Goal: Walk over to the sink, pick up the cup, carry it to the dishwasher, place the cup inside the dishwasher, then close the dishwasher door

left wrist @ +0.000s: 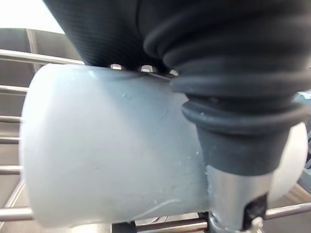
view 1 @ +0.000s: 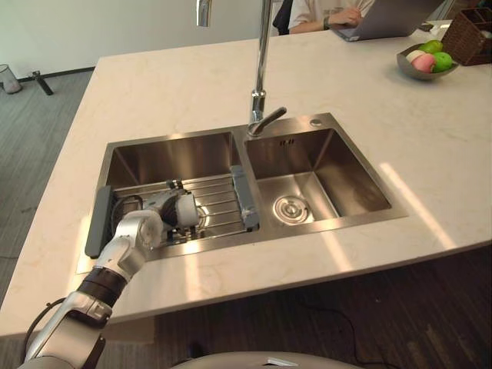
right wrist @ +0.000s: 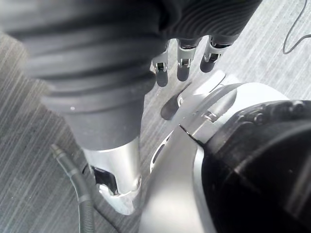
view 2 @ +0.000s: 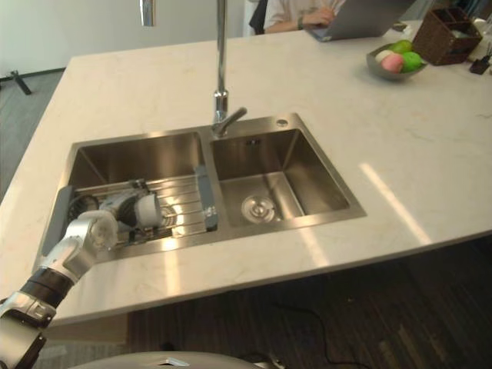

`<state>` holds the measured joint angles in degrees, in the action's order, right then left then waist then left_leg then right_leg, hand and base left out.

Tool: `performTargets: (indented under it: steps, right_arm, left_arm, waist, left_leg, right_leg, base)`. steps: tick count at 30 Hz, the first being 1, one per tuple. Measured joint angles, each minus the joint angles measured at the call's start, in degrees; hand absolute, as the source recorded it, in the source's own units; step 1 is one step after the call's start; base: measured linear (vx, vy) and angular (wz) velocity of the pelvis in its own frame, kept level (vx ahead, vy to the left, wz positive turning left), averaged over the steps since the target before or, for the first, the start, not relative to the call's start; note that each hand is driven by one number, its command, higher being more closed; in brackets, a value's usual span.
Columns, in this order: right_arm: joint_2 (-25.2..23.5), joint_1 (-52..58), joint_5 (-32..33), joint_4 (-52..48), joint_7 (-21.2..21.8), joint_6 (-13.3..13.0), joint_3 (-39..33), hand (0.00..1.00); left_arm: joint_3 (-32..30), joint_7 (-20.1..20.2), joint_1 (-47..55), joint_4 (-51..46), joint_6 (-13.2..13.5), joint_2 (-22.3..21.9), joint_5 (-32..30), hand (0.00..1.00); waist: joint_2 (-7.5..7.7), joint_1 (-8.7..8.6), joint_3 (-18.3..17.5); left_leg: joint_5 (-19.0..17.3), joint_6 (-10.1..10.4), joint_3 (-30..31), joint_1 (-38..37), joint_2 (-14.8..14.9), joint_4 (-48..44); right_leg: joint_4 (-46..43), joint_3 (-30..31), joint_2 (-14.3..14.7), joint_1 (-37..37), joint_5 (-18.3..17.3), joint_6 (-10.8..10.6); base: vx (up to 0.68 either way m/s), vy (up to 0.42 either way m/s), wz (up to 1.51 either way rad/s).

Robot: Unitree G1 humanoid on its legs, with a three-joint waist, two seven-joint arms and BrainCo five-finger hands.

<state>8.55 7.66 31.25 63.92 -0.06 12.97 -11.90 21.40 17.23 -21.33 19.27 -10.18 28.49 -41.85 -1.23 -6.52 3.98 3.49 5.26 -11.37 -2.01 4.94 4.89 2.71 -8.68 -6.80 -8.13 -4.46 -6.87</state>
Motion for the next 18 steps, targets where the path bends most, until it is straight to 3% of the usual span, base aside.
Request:
performTargets:
  steps: [6, 11, 14, 18]
  right_arm:
    - [0.4, 0.0, 0.0, 0.0, -0.1, 0.0, 0.0, 0.0]
    - [0.4, 0.0, 0.0, 0.0, -0.1, 0.0, 0.0, 0.0]
    - [0.5, 0.0, 0.0, 0.0, -0.1, -0.3, 0.3, 0.0]
    - [0.5, 0.0, 0.1, 0.0, -0.1, -0.3, 0.7, 0.0]
  left_arm:
    - [0.0, 2.9, -1.7, 2.2, 1.4, 0.0, -0.9, 1.0]
    - [0.1, 2.9, -2.2, 2.3, 1.8, 0.0, -1.0, 1.0]
    - [0.7, 0.9, -2.3, 2.8, 2.0, 0.0, 0.0, 1.0]
    - [2.2, -4.7, -2.0, 3.9, 2.9, 0.7, 2.5, 1.0]
  waist:
    - [-0.2, -0.15, -0.1]
    - [-0.18, -0.15, -0.1]
    - [-0.18, -0.14, -0.1]
    - [-0.16, -0.09, -0.1]
  left_leg:
    - [0.0, 0.0, 0.0, -0.1, 0.0, 0.0]
    - [0.0, 0.0, 0.1, -0.1, -0.2, 0.0]
    - [0.1, -0.1, 0.1, -0.1, -0.2, 0.0]
    - [0.1, -0.2, 0.2, -0.1, -0.3, 0.0]
  right_leg:
    - [-0.1, 0.0, -0.1, 0.0, -0.1, -0.1]
    - [-0.2, 0.0, -0.2, 0.0, -0.1, -0.1]
    - [-0.3, 0.0, -0.2, 0.0, -0.1, -0.1]
    - [-0.4, -0.1, -0.3, 0.0, -0.1, -0.2]
  base:
    - [0.0, 0.0, 0.0]
    - [0.0, 0.0, 0.0]
    - [0.0, 0.0, 0.0]
    - [0.0, 0.0, 0.0]
